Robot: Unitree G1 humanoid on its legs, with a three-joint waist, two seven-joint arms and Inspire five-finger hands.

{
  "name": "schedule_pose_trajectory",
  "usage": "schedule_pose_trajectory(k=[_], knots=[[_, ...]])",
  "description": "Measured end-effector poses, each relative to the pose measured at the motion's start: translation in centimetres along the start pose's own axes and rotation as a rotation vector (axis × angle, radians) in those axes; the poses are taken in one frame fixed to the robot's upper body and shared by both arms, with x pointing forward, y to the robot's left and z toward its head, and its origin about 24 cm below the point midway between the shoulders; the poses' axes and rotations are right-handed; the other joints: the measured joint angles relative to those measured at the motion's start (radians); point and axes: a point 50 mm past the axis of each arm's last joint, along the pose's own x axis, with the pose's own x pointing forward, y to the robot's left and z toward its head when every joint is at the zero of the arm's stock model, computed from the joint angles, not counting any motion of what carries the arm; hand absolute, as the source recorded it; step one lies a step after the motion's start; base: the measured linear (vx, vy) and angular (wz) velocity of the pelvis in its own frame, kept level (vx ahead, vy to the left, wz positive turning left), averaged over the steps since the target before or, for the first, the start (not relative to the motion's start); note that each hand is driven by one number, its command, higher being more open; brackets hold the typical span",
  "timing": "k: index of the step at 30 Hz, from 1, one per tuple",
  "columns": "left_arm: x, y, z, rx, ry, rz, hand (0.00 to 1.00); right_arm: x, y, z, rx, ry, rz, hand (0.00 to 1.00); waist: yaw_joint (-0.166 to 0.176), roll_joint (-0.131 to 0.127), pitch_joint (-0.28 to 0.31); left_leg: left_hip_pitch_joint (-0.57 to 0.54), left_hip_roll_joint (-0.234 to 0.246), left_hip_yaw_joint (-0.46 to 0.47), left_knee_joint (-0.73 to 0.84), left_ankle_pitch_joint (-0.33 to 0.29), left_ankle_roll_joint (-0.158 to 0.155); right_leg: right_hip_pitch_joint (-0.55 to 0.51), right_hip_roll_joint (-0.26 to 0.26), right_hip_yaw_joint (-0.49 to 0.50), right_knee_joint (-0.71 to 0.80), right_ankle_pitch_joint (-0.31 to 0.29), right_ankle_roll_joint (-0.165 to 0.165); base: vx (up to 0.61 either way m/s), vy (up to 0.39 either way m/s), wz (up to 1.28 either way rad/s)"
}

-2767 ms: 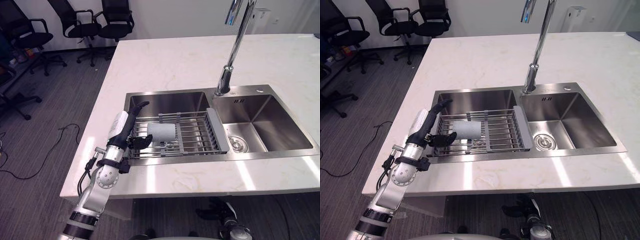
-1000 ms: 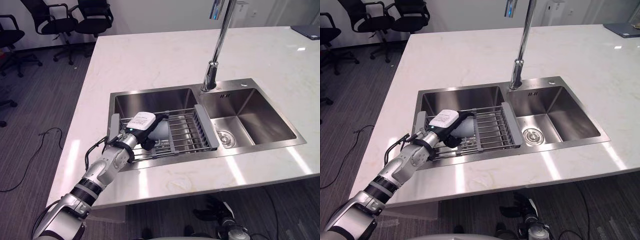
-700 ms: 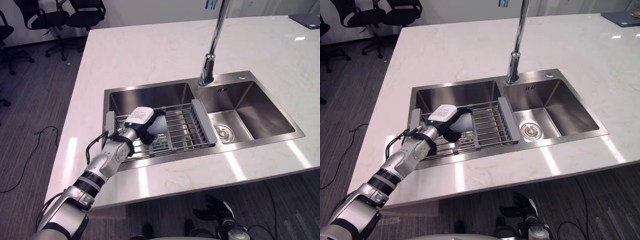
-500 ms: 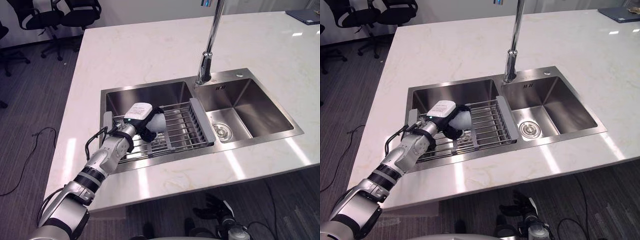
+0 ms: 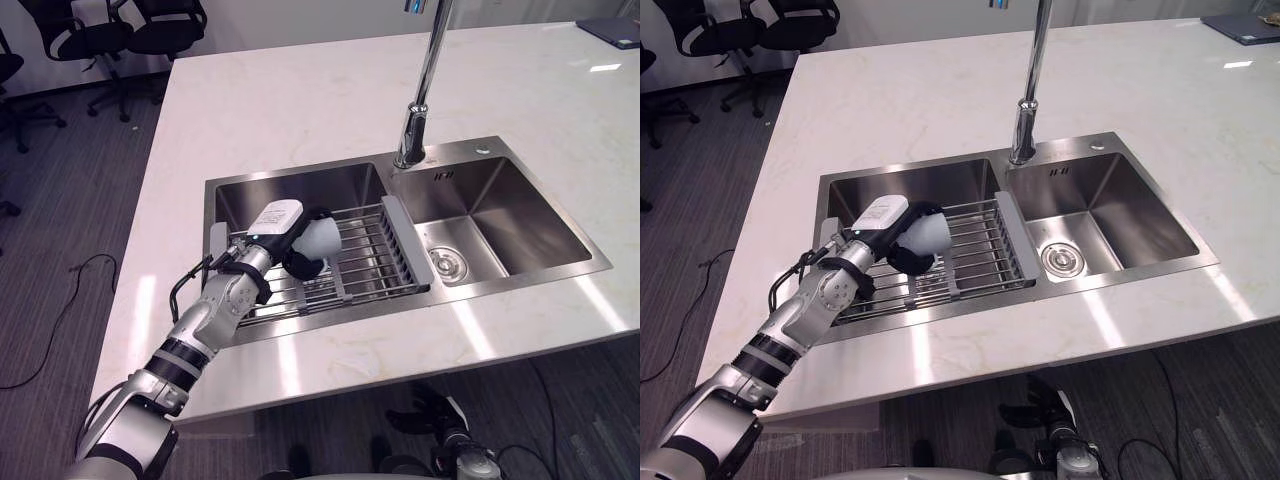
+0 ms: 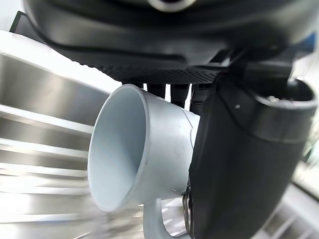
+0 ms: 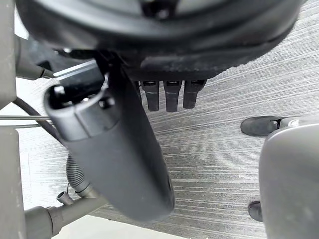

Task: Walk over to the sink, pick up the cup, carry it to the dishwasher, place the cup inside the dishwasher, then close the dishwasher door

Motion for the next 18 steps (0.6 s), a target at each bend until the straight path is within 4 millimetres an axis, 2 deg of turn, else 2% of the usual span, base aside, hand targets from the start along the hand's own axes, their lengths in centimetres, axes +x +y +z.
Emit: schedule_pose_trajectory(k=[2,6,8,12,18], knots=[[-0.7,0.6,2.4,-0.083,-0.091,0.088,0.3,0.0,0.1,0.0,0.003,-0.004,0.002,0.9,0.008,0.0,0.0,0.012,0.0,0.0,0.0,-0.003,0.0,0.009,-0.001,0.002,0.004,-0.005,0.002,0.0,0.0,0.0],[-2.0,1.2,5.5,-0.206,-0.213,0.188,0.3,-0.2,0.2,0.0,0.007,-0.008,0.004,0.9,0.011,0.0,0.0,0.032,0.002,0.003,0.001,-0.011,0.0,0.015,-0.001,0.006,0.031,-0.025,0.001,0.0,-0.005,-0.01],[-3.4,1.5,7.1,-0.289,-0.276,0.244,0.3,-0.3,0.2,-0.2,0.008,-0.004,0.003,0.9,0.012,0.001,-0.001,0.038,0.004,0.01,0.001,-0.016,0.001,0.014,-0.002,0.013,0.039,-0.031,0.002,-0.01,-0.017,-0.08],[-4.8,2.1,8.2,-0.41,-0.326,0.312,0.3,-0.3,0.3,-0.3,0.01,-0.003,0.005,0.9,0.021,0.002,-0.002,0.038,0.004,0.016,0.001,-0.018,0.002,0.012,-0.002,0.02,0.04,-0.031,0.002,0.0,-0.01,-0.05],[-7.3,3.0,7.5,-0.662,-0.273,0.472,0.3,-0.6,0.6,-0.3,0.021,-0.015,0.01,0.9,0.046,0.004,-0.005,0.039,0.007,0.019,0.024,-0.031,0.002,0.019,0.0,0.024,0.044,-0.031,0.003,-0.01,-0.014,-0.01]])
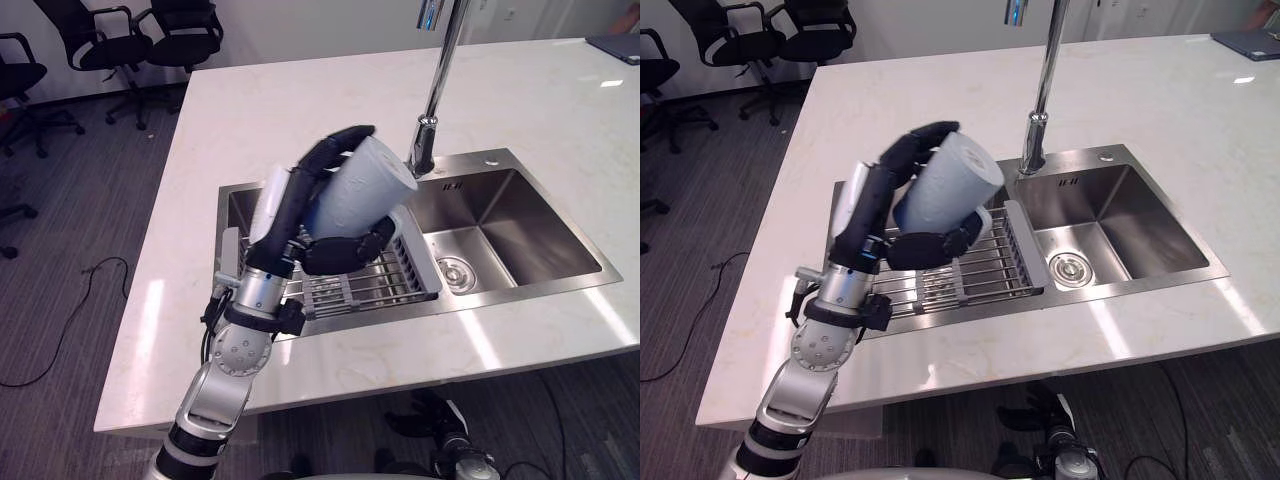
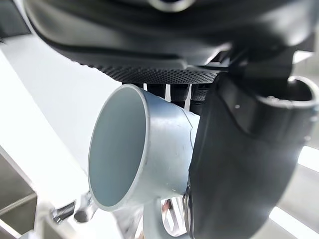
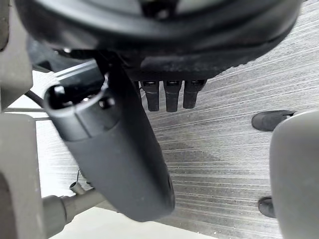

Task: Walk over to the sink, pick up the cup, carry it to the dishwasher, place the cup inside the dishwasher, then close the dishwasher door

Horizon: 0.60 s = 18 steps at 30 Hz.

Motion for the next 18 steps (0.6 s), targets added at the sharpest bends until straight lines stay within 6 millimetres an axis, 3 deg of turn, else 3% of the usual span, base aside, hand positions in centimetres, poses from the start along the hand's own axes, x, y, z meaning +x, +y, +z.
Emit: schedule_pose_trajectory(k=[8,13,18], knots=[[-2.7,0.9,1.3,-0.281,0.044,0.149,0.3,-0.6,0.4,-0.8,0.019,0.011,-0.001,0.9,0.031,0.002,-0.043,0.007,-0.001,0.012,0.018,-0.011,0.004,0.001,-0.001,0.014,0.018,-0.003,0.005,-0.05,-0.013,-0.05],[-3.5,1.0,1.2,-0.33,0.07,0.187,0.3,-0.8,0.3,-0.8,0.021,0.002,-0.01,0.9,0.046,0.003,-0.056,0.005,-0.001,0.036,0.035,-0.023,0.005,-0.021,-0.001,0.041,0.054,-0.01,0.015,-0.05,0.0,-0.15],[-3.6,0.9,1.2,-0.328,0.076,0.186,0.3,-0.7,0.5,-0.4,0.028,-0.012,-0.021,0.9,0.057,-0.012,-0.028,-0.034,-0.002,0.056,0.105,-0.041,0.019,-0.1,-0.007,0.063,0.194,-0.035,0.05,-0.08,0.002,-0.11]])
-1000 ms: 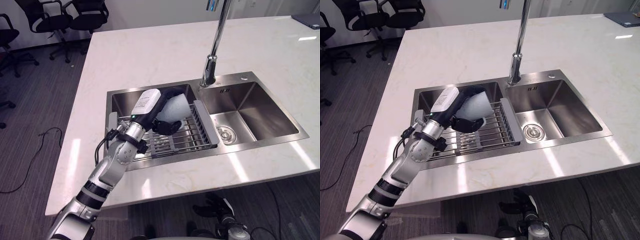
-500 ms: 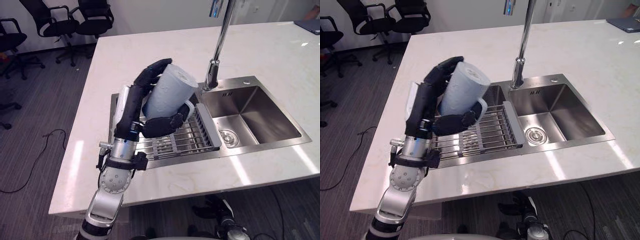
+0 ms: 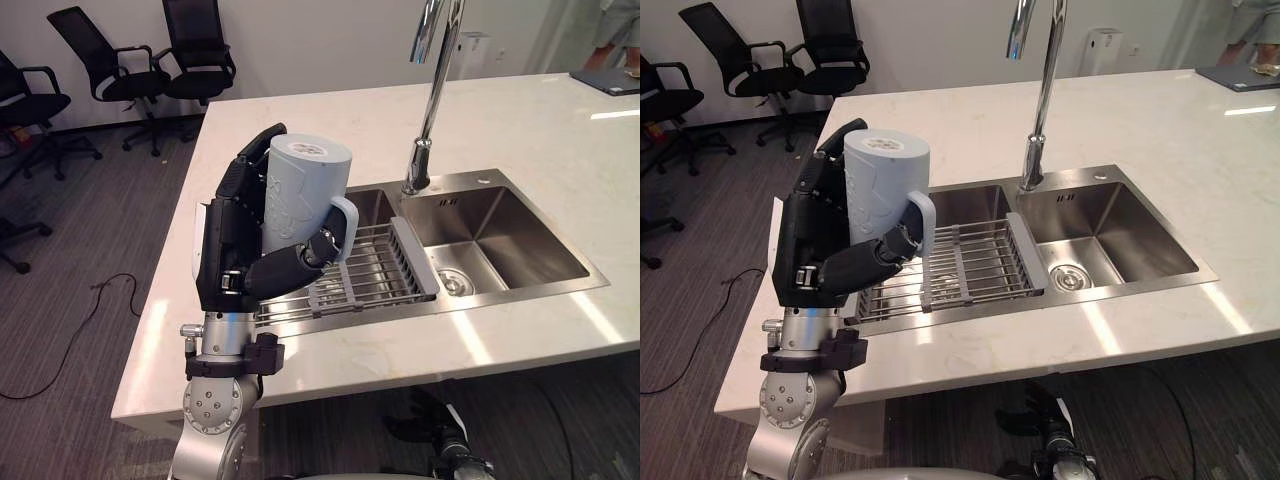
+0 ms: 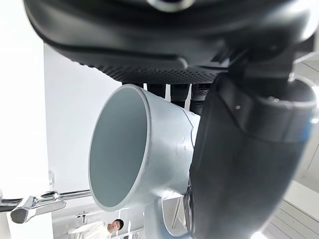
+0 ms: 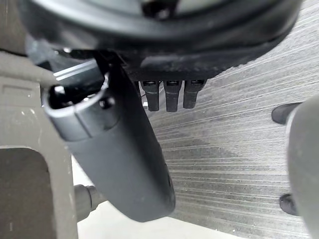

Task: Walk over to the sink, pick up the cup, carry it to the dishwasher, place the cup inside the dishwasher, then close the dishwasher door

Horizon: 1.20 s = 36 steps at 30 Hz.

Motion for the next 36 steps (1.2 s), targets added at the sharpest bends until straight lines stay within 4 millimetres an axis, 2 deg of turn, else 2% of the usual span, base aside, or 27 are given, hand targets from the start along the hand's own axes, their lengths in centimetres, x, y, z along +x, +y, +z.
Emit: schedule_pose_trajectory(k=[2,3,4,6,7,8,9,10,11,12,13,15,16,17,19,21,23,24,25,28,31,36], knots=[[0.0,0.0,-0.1,0.005,0.002,-0.005,0.3,0.0,0.2,0.1,0.007,-0.005,-0.005,0.9,0.003,-0.008,0.008,-0.032,0.002,-0.003,0.029,-0.007,0.01,-0.012,-0.002,0.007,0.005,0.015,0.036,-0.14,0.012,0.06],[0.1,0.0,-0.1,0.004,0.0,-0.002,0.3,0.1,0.4,0.5,0.016,-0.017,-0.007,0.9,0.012,0.0,0.023,-0.041,0.014,0.0,0.034,-0.006,0.03,-0.034,-0.001,0.01,0.107,-0.044,0.061,-0.1,0.011,0.18],[-0.2,0.1,-0.4,0.007,0.02,0.008,0.3,0.1,0.5,0.5,0.018,-0.017,-0.005,0.9,0.02,-0.002,0.028,-0.044,0.015,-0.007,0.037,0.001,0.033,-0.055,0.001,0.007,0.28,-0.115,0.069,-0.08,-0.015,0.16],[-0.8,0.5,-0.7,0.014,0.051,0.034,0.3,0.2,0.6,0.6,0.017,-0.023,0.001,0.9,0.045,-0.004,0.021,-0.065,0.015,-0.004,0.05,0.007,0.031,-0.045,0.002,0.008,0.407,-0.177,0.097,-0.1,-0.073,0.06],[-0.9,0.6,-0.7,0.017,0.059,0.045,0.3,0.5,1.0,1.3,0.01,-0.04,0.013,0.9,0.071,-0.015,0.013,-0.117,0.014,-0.007,0.081,0.018,0.017,-0.021,0.002,0.011,0.403,-0.199,0.087,-0.1,-0.114,0.0],[-1.0,0.7,-0.7,0.017,0.058,0.05,0.3,0.7,1.2,1.7,0.007,-0.053,0.018,0.9,0.08,-0.021,0.009,-0.147,0.014,-0.008,0.101,0.022,0.012,-0.014,0.004,0.016,0.362,-0.214,0.068,-0.11,-0.143,0.07],[-0.9,0.7,-0.7,0.013,0.055,0.061,0.3,1.1,1.4,2.9,0.005,-0.086,0.023,0.9,0.097,-0.025,0.007,-0.218,0.015,-0.016,0.134,0.034,0.0,-0.003,0.016,0.02,0.249,-0.235,0.024,-0.14,-0.146,0.17],[-0.9,0.6,-0.7,0.004,0.058,0.068,0.3,1.5,1.6,3.8,0.004,-0.111,0.023,0.9,0.1,-0.021,0.01,-0.262,0.017,-0.035,0.145,0.05,-0.01,-0.003,0.025,0.017,0.191,-0.24,0.001,-0.2,-0.185,0.49],[-0.9,0.2,-0.9,-0.016,0.07,0.068,0.3,1.7,1.6,4.5,0.005,-0.129,0.016,0.9,0.092,-0.01,0.021,-0.289,0.023,-0.074,0.152,0.072,-0.022,0.019,0.045,-0.006,0.132,-0.23,-0.049,-0.19,-0.159,0.67],[-1.0,0.0,-1.0,-0.027,0.08,0.063,0.3,1.7,1.5,4.5,0.007,-0.131,0.01,0.9,0.088,-0.001,0.029,-0.291,0.032,-0.097,0.154,0.081,-0.028,0.036,0.058,-0.027,0.112,-0.216,-0.071,-0.22,-0.172,0.93],[-1.1,-0.6,-1.1,-0.049,0.09,0.042,0.3,1.7,1.5,4.3,0.021,-0.126,-0.002,0.9,0.085,0.004,0.033,-0.29,0.048,-0.134,0.152,0.107,-0.053,0.063,0.081,-0.07,0.097,-0.198,-0.101,-0.19,-0.132,0.74],[-1.0,-0.8,-1.0,-0.061,0.083,0.034,0.3,1.6,1.3,4.4,0.057,-0.126,-0.019,0.9,0.078,0.001,0.035,-0.288,0.05,-0.148,0.121,0.15,-0.081,0.068,0.088,-0.112,0.083,-0.181,-0.132,-0.28,-0.126,0.7],[-0.8,-1.1,-0.9,-0.083,0.077,0.027,0.3,1.5,1.0,4.5,0.07,-0.136,-0.04,0.9,0.07,-0.004,0.038,-0.308,0.058,-0.121,0.169,0.121,-0.058,0.062,0.085,-0.15,0.075,-0.171,-0.15,-0.35,-0.095,0.83],[-0.6,-1.3,-0.7,-0.093,0.064,0.012,0.3,1.3,0.6,4.6,0.077,-0.145,-0.066,0.9,0.067,-0.007,0.04,-0.317,0.057,-0.093,0.259,0.064,-0.034,0.059,0.071,-0.178,0.077,-0.165,-0.156,-0.27,-0.052,0.77],[-0.3,-1.7,-0.5,-0.116,0.042,-0.003,0.3,1.0,0.3,4.7,0.075,-0.162,-0.078,0.9,0.06,-0.012,0.041,-0.291,0.068,-0.062,0.349,-0.003,-0.031,0.054,0.043,-0.216,0.076,-0.152,-0.149,-0.22,0.018,0.69],[0.0,-2.1,-0.3,-0.147,0.021,-0.01,0.3,0.9,0.3,4.9,0.075,-0.174,-0.075,0.9,0.057,-0.009,0.036,-0.241,0.093,-0.055,0.376,-0.057,-0.042,0.039,0.02,-0.24,0.074,-0.137,-0.134,-0.19,0.105,0.58],[0.2,-2.4,-0.2,-0.161,0.01,-0.017,0.3,0.9,0.5,4.9,0.08,-0.174,-0.07,0.9,0.053,-0.001,0.024,-0.159,0.112,-0.059,0.329,-0.103,-0.064,0.024,0.001,-0.265,0.069,-0.123,-0.114,-0.13,0.187,0.48],[0.2,-2.5,-0.3,-0.167,0.01,-0.018,0.3,0.9,0.6,4.9,0.082,-0.174,-0.068,0.9,0.047,0.025,0.007,-0.098,0.117,-0.075,0.21,-0.12,-0.075,0.015,0.002,-0.28,0.061,-0.115,-0.096,-0.12,0.282,0.37],[0.1,-2.4,-0.9,-0.155,0.026,-0.024,0.3,1.1,1.1,4.8,0.092,-0.163,-0.061,0.9,0.051,0.014,-0.004,-0.082,0.098,-0.073,0.14,-0.093,-0.07,0.008,-0.01,-0.277,0.048,-0.096,-0.082,-0.07,0.24,0.27],[-0.2,-1.7,-2.5,-0.112,0.099,-0.006,0.3,0.9,2.9,4.3,0.131,-0.144,-0.012,0.9,0.053,-0.017,-0.027,-0.079,0.055,-0.083,0.109,-0.074,-0.057,0.034,-0.036,-0.28,-0.018,-0.055,-0.05,-0.02,0.185,0.15],[-0.4,-1.7,-3.3,-0.104,0.141,-0.009,0.3,1.1,3.0,3.9,0.126,-0.123,-0.01,0.9,0.056,-0.016,-0.029,-0.07,0.031,-0.09,0.102,-0.067,-0.046,0.066,-0.05,-0.284,-0.063,-0.028,-0.037,-0.01,0.118,0.16],[-0.5,-1.6,-3.4,-0.095,0.147,-0.012,0.3,1.1,2.6,2.7,0.11,-0.074,-0.021,0.9,0.05,-0.009,-0.035,-0.072,0.031,-0.113,0.102,-0.063,-0.042,0.085,-0.045,-0.303,-0.083,-0.015,-0.038,-0.02,-0.003,0.1]])
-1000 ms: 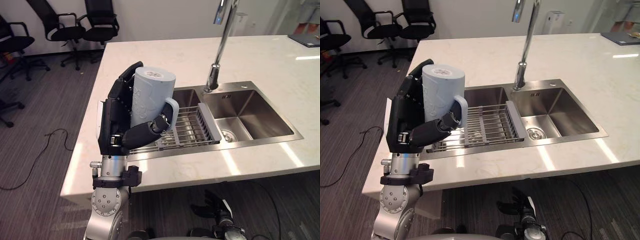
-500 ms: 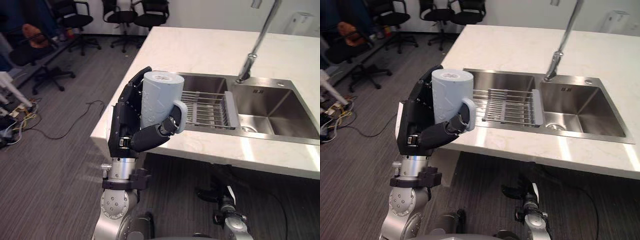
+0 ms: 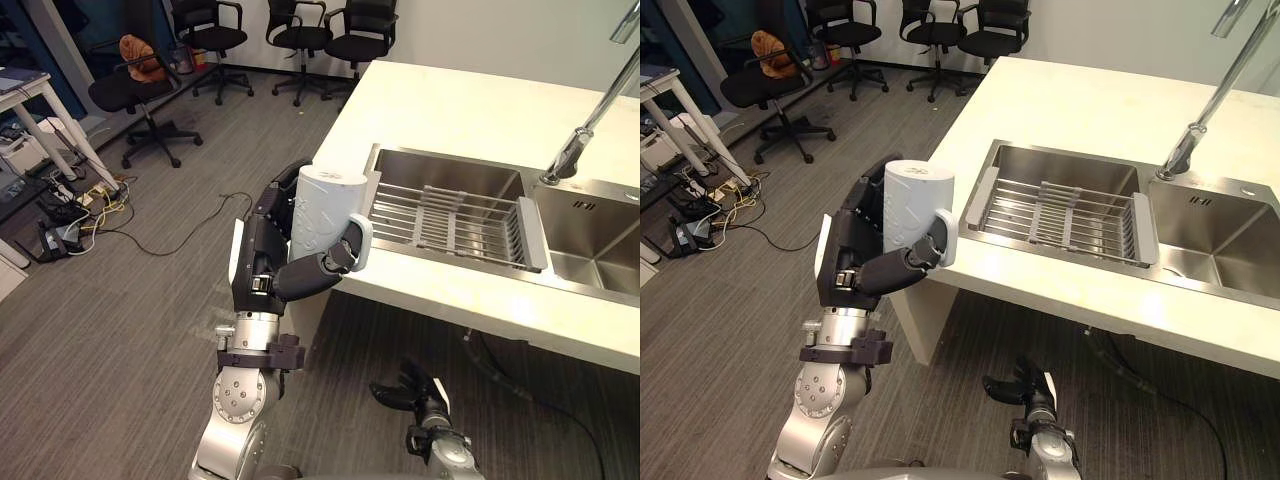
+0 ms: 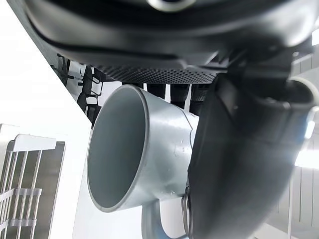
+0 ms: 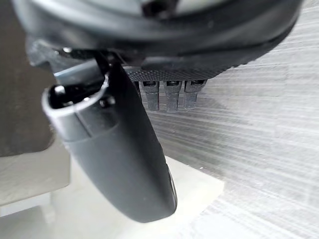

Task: Walk over to the sink, pick up the cup, carry it to the dishwasher, place the cup inside the dishwasher, then close the dishwasher door

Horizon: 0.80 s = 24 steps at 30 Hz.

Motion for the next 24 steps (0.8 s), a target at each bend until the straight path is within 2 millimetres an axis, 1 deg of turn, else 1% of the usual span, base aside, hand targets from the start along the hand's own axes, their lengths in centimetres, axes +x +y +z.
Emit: schedule_pose_trajectory(k=[3,4,5,6,7,8,9,10,11,12,13,14,15,16,17,18,19,20,21,22,23,24], knots=[[-0.1,0.0,-0.1,-0.002,0.007,0.0,0.3,0.0,-0.5,0.0,-0.028,0.003,-0.009,0.9,-0.001,0.007,-0.004,-0.031,-0.003,-0.045,0.008,0.011,-0.006,0.003,0.005,-0.046,-0.001,0.0,-0.001,-0.06,-0.045,0.47],[-0.2,0.0,-0.1,-0.004,0.007,0.002,0.3,0.0,-0.5,0.0,-0.037,0.003,-0.008,0.9,-0.001,0.008,-0.005,-0.053,-0.005,-0.069,0.014,0.021,-0.012,0.003,0.005,-0.081,0.0,-0.001,-0.003,-0.06,-0.046,0.65],[-0.2,0.0,-0.1,-0.006,0.007,0.005,0.3,0.1,-0.6,0.0,-0.041,0.001,-0.01,0.9,0.002,0.007,-0.005,-0.065,-0.007,-0.076,0.012,0.03,-0.016,0.003,0.003,-0.1,0.0,-0.001,-0.004,-0.13,-0.036,0.94],[-0.2,0.0,-0.1,-0.008,0.008,0.01,0.3,0.1,-0.8,0.0,-0.044,0.0,-0.015,0.9,0.005,0.007,-0.005,-0.085,-0.009,-0.065,-0.006,0.055,-0.018,0.003,-0.007,-0.143,0.0,-0.001,-0.005,-0.14,-0.017,1.01],[-0.2,0.1,-0.1,-0.006,0.007,0.016,0.3,0.1,-0.9,0.1,-0.045,-0.001,-0.022,0.9,0.009,0.007,-0.005,-0.092,0.018,0.013,-0.034,0.056,0.003,0.006,-0.017,-0.19,-0.001,0.0,-0.006,-0.13,-0.008,1.07],[-0.2,0.2,-0.1,-0.003,0.008,0.019,0.3,0.1,-0.9,0.1,-0.045,-0.002,-0.024,0.9,0.008,0.005,-0.004,-0.099,0.035,0.083,-0.031,0.052,0.006,0.011,-0.025,-0.214,-0.001,0.0,-0.006,-0.07,0.007,1.32],[-0.2,0.2,-0.1,-0.006,0.007,0.025,0.3,0.1,-1.2,0.1,-0.054,-0.004,-0.032,0.9,0.001,0.006,-0.004,-0.123,0.087,0.226,0.009,0.047,0.016,0.025,-0.04,-0.277,-0.001,-0.001,-0.005,-0.03,0.03,1.25],[-0.2,0.2,-0.1,-0.012,0.007,0.029,0.3,0.1,-1.5,0.2,-0.061,-0.005,-0.037,0.9,0.002,0.022,-0.006,-0.132,0.104,0.258,0.019,0.077,0.022,0.037,-0.041,-0.305,0.002,-0.001,-0.001,-0.03,0.078,1.15],[-0.2,0.2,-0.1,-0.013,0.008,0.033,0.3,0.1,-1.5,0.2,-0.064,-0.005,-0.038,0.9,0.005,0.03,-0.012,-0.13,0.096,0.249,0.016,0.095,0.008,0.043,-0.044,-0.311,0.005,-0.005,0.011,0.0,0.093,0.61],[-0.4,0.4,-0.2,-0.011,0.014,0.044,0.3,0.2,-1.4,0.3,-0.073,-0.011,-0.032,0.9,0.014,0.027,-0.013,-0.119,0.078,0.242,-0.003,0.102,0.012,0.051,-0.061,-0.315,0.009,-0.003,0.015,0.0,0.145,0.5],[-0.6,0.8,-0.2,0.0,0.022,0.062,0.3,0.3,-0.9,0.6,-0.083,-0.02,-0.017,0.9,0.015,0.018,-0.017,-0.112,0.046,0.22,-0.038,0.106,0.025,0.054,-0.081,-0.312,0.013,-0.009,0.021,-0.01,0.166,0.52],[-0.7,1.2,-0.3,0.006,0.026,0.076,0.3,0.4,-0.4,0.8,-0.078,-0.027,-0.003,0.9,0.017,0.011,-0.019,-0.109,0.026,0.215,-0.059,0.116,0.034,0.05,-0.098,-0.318,0.021,-0.017,0.029,-0.01,0.198,0.47],[-0.9,1.5,-0.3,0.006,0.034,0.093,0.3,0.5,0.2,1.1,-0.076,-0.035,0.013,0.9,0.02,0.005,-0.016,-0.106,0.012,0.215,-0.069,0.119,0.037,0.042,-0.115,-0.322,0.039,-0.031,0.027,0.0,0.194,0.32],[-1.2,1.9,-0.5,0.015,0.047,0.111,0.3,0.6,1.0,1.4,-0.09,-0.046,0.04,0.9,0.02,-0.005,-0.009,-0.104,-0.009,0.216,-0.068,0.115,0.042,0.03,-0.149,-0.323,0.088,-0.054,0.033,0.03,0.2,0.25],[-1.4,2.0,-0.6,0.016,0.058,0.116,0.3,0.6,1.8,1.5,-0.102,-0.052,0.067,0.9,0.019,-0.028,0.004,-0.096,-0.037,0.214,-0.066,0.108,0.052,0.027,-0.188,-0.329,0.143,-0.074,0.037,0.03,0.163,0.25],[-1.4,2.0,-0.6,0.014,0.063,0.115,0.3,0.6,2.0,1.5,-0.111,-0.052,0.077,0.9,0.017,-0.026,0.005,-0.091,-0.041,0.203,-0.065,0.103,0.058,0.023,-0.205,-0.329,0.182,-0.073,0.039,0.05,0.134,0.48],[-1.5,1.7,-0.8,0.007,0.075,0.099,0.3,0.5,2.2,1.3,-0.121,-0.044,0.09,0.9,0.011,-0.034,0.01,-0.088,-0.053,0.172,-0.06,0.097,0.066,-0.004,-0.234,-0.296,0.292,-0.059,0.017,0.05,0.092,0.6],[-1.5,1.5,-0.8,0.002,0.079,0.085,0.3,0.4,2.3,1.1,-0.127,-0.039,0.093,0.9,0.004,-0.034,0.011,-0.086,-0.059,0.153,-0.059,0.096,0.069,-0.021,-0.239,-0.261,0.345,-0.042,-0.01,0.09,0.144,0.89],[-1.5,1.0,-0.8,-0.006,0.08,0.051,0.3,0.4,2.4,1.0,-0.147,-0.033,0.103,0.9,-0.005,-0.028,0.01,-0.072,-0.066,0.113,-0.062,0.096,0.084,-0.071,-0.239,-0.164,0.459,0.007,-0.058,0.14,0.138,0.97],[-1.5,0.7,-0.8,-0.007,0.081,0.024,0.3,0.3,2.7,1.0,-0.152,-0.034,0.114,0.9,-0.017,-0.026,0.021,-0.062,-0.061,0.063,-0.067,0.095,0.098,-0.12,-0.205,-0.053,0.539,-0.026,-0.033,0.15,0.1,0.84],[-1.5,0.7,-0.8,-0.006,0.081,0.024,0.3,0.3,2.7,0.9,-0.152,-0.034,0.117,0.9,-0.02,-0.027,0.022,-0.061,-0.061,0.055,-0.067,0.095,0.1,-0.125,-0.195,-0.034,0.542,-0.043,-0.029,0.16,0.036,0.99],[-1.4,0.7,-1.0,-0.005,0.086,0.03,0.3,0.3,2.8,1.0,-0.154,-0.038,0.125,0.9,-0.035,-0.028,0.027,-0.049,-0.061,0.002,-0.073,0.095,0.1,-0.152,-0.099,0.081,0.517,-0.142,-0.02,0.14,0.019,0.85]])
